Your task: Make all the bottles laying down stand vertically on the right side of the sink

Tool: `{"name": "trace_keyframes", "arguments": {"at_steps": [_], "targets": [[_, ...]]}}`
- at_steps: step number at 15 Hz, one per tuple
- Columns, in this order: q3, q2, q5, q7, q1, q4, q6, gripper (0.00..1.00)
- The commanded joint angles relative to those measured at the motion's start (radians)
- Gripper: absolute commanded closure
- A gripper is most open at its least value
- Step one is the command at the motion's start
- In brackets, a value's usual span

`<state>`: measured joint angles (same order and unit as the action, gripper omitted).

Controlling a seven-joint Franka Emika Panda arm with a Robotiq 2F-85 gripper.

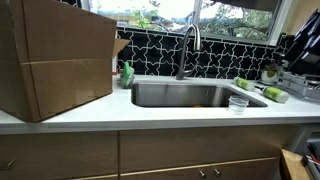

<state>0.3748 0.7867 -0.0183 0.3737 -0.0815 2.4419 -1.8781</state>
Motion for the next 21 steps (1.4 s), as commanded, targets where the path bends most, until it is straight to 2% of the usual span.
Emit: {"name": "trace_keyframes", "arguments": {"at_steps": [1, 9, 11, 14, 19, 20, 21], "targets": [[-0.01, -0.006, -0.01, 0.009, -0.014, -0.003, 0.003, 0.0], [-0.01, -0.006, -0.01, 0.009, -0.014, -0.003, 0.003, 0.0], [-0.061, -0.021, -0.005, 0.013, 0.022, 0.005, 0.022, 0.0], [-0.182, 0.027, -0.019, 0.006, 0.095, 0.082, 0.018, 0.0], [-0.376, 0.07, -0.056, 0.009, 0.27, 0.208, -0.002, 0.0], [-0.327, 0.021, -0.042, 0.001, 0.23, 0.142, 0.01, 0.0], [-0.356, 0.027, -0.045, -0.006, 0.261, 0.162, 0.009, 0.0]]}}
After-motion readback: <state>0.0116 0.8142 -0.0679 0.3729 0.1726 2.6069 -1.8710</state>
